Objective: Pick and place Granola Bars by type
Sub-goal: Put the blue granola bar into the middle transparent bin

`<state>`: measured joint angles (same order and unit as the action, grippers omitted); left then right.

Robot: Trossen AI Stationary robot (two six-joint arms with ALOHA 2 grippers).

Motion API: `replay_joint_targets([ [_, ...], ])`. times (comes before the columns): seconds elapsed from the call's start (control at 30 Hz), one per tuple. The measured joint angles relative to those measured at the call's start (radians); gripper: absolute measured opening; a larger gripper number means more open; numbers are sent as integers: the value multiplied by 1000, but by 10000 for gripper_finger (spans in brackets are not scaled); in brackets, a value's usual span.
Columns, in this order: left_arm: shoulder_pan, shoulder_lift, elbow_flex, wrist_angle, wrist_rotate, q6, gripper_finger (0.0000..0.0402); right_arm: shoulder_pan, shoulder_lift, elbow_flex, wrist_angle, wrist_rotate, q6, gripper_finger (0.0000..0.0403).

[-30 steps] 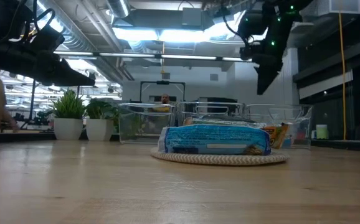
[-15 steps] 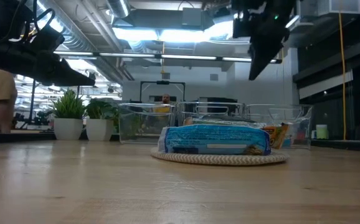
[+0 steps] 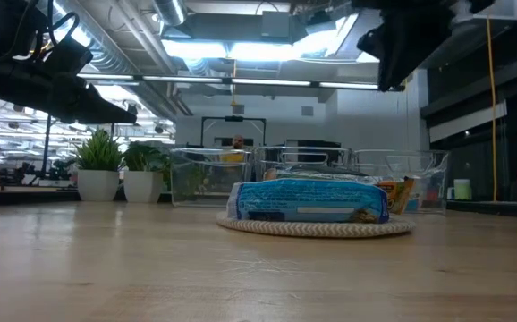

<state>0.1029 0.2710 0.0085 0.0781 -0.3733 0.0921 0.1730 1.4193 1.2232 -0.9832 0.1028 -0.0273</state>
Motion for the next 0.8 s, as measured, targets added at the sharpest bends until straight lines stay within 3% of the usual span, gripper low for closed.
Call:
replay_joint_targets([
  [0.47,0,0,0,0,0,0,4,134,4,0,100,0,-58,94],
  [0.67,0,0,0,0,0,0,4,140,60,0,157,0,-61,96],
  [0.8,0,0,0,0,0,0,4,138,122,0,155,0,-60,118],
])
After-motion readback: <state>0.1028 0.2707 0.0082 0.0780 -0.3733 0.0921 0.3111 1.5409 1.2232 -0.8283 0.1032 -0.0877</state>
